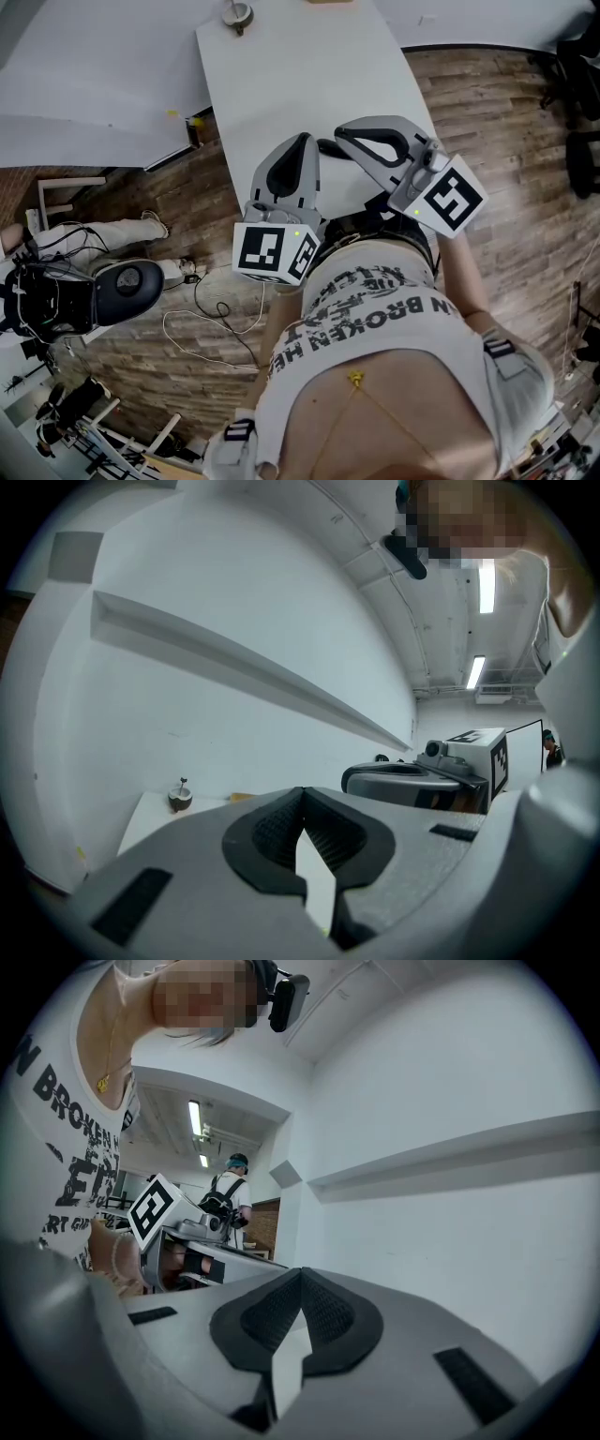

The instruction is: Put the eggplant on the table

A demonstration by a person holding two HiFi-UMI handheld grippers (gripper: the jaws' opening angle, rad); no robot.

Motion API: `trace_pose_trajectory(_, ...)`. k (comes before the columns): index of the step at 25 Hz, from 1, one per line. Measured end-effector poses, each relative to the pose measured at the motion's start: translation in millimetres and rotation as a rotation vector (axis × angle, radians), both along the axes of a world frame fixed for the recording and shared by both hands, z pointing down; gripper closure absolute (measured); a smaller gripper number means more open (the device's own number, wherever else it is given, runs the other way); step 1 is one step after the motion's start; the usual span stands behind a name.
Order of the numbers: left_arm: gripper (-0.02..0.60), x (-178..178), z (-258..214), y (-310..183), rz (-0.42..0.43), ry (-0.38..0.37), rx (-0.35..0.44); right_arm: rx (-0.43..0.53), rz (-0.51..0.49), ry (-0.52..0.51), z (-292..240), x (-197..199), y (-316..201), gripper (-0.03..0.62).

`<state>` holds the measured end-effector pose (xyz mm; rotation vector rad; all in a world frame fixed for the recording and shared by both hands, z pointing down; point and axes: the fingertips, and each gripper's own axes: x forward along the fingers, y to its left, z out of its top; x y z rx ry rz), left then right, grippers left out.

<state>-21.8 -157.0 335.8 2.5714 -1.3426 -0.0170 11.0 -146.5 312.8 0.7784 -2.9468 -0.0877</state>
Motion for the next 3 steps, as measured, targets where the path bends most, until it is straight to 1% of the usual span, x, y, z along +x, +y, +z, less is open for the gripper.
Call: trace_pose_trajectory(3, 0.583, 0.1, -1.2, -1.0, 0.001, -0.001, -0.002, -0.002, 0.0, -0.001, -2.0, -0.6, -1.5, 0.586)
